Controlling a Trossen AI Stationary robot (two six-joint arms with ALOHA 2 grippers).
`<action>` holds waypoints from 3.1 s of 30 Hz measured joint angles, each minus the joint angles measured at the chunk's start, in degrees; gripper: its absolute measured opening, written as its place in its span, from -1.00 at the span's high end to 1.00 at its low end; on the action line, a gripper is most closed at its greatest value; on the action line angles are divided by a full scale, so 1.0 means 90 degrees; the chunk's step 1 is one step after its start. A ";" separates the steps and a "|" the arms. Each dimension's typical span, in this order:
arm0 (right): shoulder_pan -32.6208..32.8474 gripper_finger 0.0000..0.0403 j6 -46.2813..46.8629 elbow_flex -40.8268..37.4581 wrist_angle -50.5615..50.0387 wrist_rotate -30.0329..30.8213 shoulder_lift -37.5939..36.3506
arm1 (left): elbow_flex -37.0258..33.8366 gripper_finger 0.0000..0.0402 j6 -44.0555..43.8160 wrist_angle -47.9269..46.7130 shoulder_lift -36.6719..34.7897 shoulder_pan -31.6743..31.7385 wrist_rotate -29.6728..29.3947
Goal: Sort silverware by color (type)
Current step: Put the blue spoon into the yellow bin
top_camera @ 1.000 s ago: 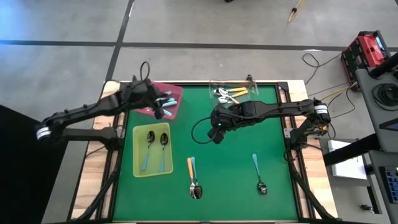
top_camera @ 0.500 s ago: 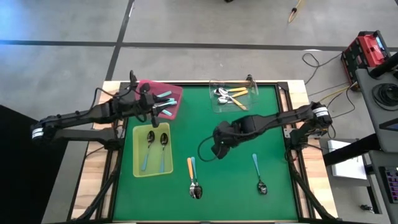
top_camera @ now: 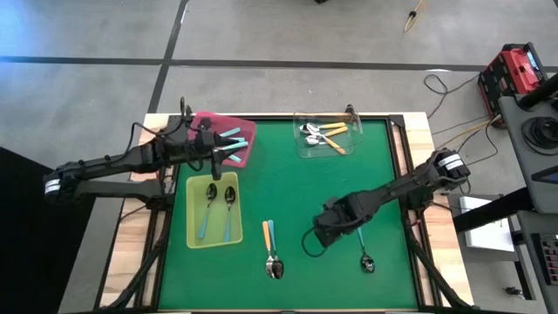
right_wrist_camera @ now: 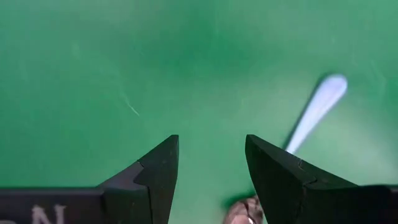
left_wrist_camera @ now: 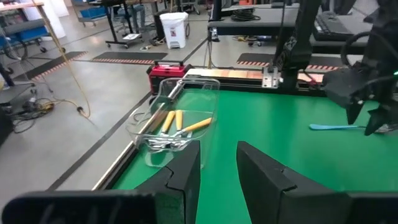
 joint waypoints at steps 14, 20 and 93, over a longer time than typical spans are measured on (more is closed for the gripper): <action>0.0800 0.14 0.0835 -0.0931 -0.0072 -0.0394 0.0000 | -0.0338 0.57 -0.0160 0.0592 -0.0015 -0.0956 0.0070; 0.0894 0.22 0.0888 -0.1312 -0.0034 -0.0632 -0.0002 | -0.0338 0.57 -0.0280 0.0594 -0.0015 -0.1143 0.0064; -0.0317 0.94 -0.6437 -0.1062 0.6262 0.2793 -0.0482 | -0.0994 0.41 0.0085 0.3414 0.1645 -0.1283 0.3058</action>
